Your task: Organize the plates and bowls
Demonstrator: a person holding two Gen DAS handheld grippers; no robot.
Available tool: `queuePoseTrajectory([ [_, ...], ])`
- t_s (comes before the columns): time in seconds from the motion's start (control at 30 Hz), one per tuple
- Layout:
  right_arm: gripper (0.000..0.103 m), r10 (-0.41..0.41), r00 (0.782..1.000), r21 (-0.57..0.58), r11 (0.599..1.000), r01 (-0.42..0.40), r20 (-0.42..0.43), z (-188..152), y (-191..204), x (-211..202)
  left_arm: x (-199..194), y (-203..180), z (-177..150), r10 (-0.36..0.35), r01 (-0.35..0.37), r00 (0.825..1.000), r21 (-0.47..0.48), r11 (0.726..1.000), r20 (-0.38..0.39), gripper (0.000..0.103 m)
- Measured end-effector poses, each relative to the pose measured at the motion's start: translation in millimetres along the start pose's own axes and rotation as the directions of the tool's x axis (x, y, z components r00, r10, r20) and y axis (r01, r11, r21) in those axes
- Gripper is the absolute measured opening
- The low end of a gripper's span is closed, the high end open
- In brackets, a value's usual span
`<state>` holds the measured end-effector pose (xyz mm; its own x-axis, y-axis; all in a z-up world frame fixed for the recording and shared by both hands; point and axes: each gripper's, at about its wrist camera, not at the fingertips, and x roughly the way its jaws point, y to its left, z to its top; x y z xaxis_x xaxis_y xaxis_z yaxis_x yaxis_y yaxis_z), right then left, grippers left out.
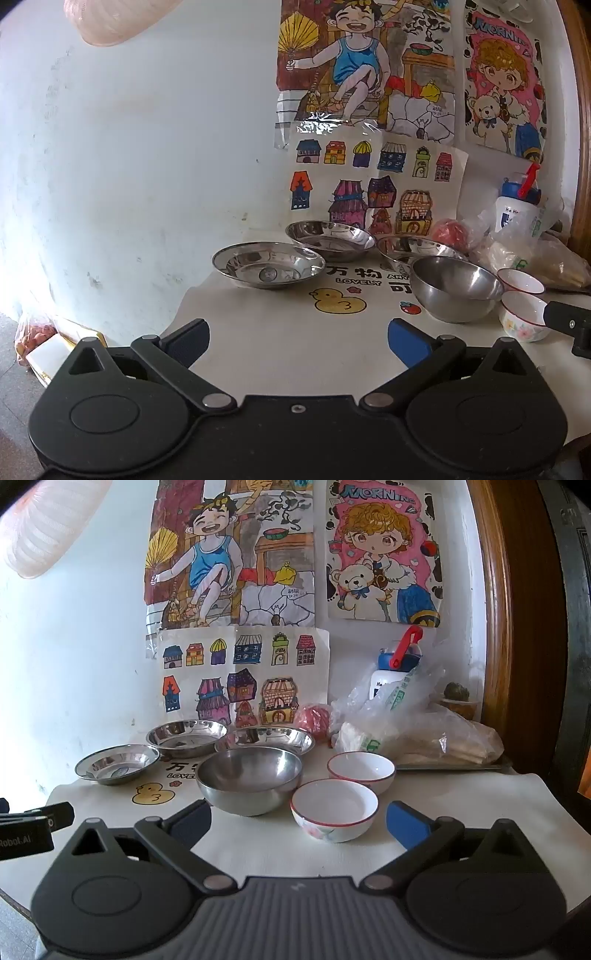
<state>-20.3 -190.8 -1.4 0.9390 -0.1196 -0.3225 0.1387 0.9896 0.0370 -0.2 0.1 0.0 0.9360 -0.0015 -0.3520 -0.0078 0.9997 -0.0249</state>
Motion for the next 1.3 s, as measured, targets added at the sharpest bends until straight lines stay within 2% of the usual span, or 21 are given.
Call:
queuePoseTrajectory([
  [0.37, 0.103, 0.0, 1.0, 0.003, 1.0, 0.0, 0.005, 0.0, -0.7, -1.7, -3.7, -11.1, -6.5, 0.003, -0.003, 1.0, 0.016, 1.0, -0.001, 0.102],
  [1.3, 0.103, 0.0, 1.0, 0.002, 1.0, 0.0, 0.005, -0.6, -2.1, -2.0, -5.7, -4.2, 1.2, 0.0, -0.001, 1.0, 0.022, 1.0, 0.006, 0.102],
])
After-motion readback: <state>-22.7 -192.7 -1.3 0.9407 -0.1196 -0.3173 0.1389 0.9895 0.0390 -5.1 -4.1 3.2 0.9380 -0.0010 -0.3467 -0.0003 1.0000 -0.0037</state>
